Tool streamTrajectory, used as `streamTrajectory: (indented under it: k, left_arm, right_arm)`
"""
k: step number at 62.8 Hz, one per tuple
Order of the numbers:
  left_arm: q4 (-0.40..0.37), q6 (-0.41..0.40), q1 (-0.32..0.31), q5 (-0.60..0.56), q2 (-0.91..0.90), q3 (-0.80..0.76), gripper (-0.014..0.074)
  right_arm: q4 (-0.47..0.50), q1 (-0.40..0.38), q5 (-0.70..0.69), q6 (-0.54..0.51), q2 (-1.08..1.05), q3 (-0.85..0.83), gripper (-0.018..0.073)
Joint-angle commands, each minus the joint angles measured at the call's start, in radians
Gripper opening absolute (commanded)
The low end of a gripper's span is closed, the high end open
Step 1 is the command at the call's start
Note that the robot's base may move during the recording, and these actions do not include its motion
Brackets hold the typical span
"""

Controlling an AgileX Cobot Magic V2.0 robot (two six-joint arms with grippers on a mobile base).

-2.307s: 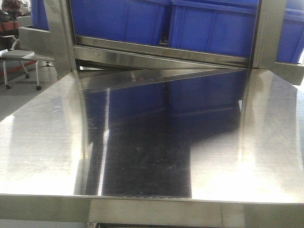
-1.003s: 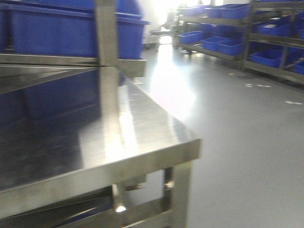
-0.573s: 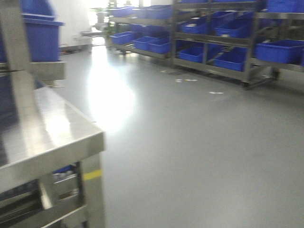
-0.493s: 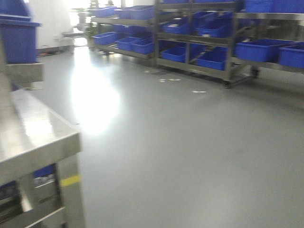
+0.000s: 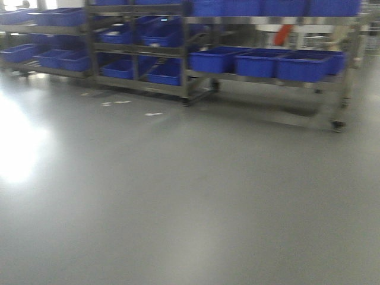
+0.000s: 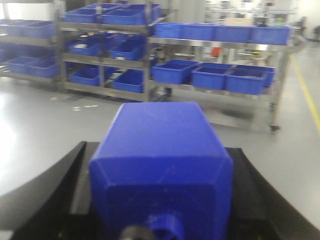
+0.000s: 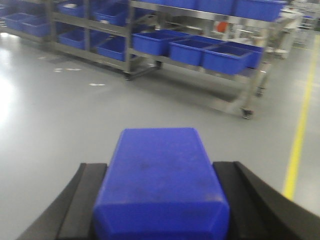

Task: Pick and sort blue part to right shelf
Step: 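Turn the base away from the table holding both parts, then drive the base along the aisle past the bin racks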

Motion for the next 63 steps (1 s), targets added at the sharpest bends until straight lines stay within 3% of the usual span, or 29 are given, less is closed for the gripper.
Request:
streamTrajectory:
  k: [1, 63]
  left_arm:
    - [-0.001, 0.0, -0.005, -0.089, 0.005, -0.03, 0.0293]
    - [-0.001, 0.0, -0.005, -0.089, 0.005, -0.03, 0.0293]
  right_arm:
    - [-0.011, -0.006, -0.089, -0.007, 0.003, -0.031, 0.0387]
    - [-0.011, -0.006, -0.089, -0.007, 0.003, -0.031, 0.0387]
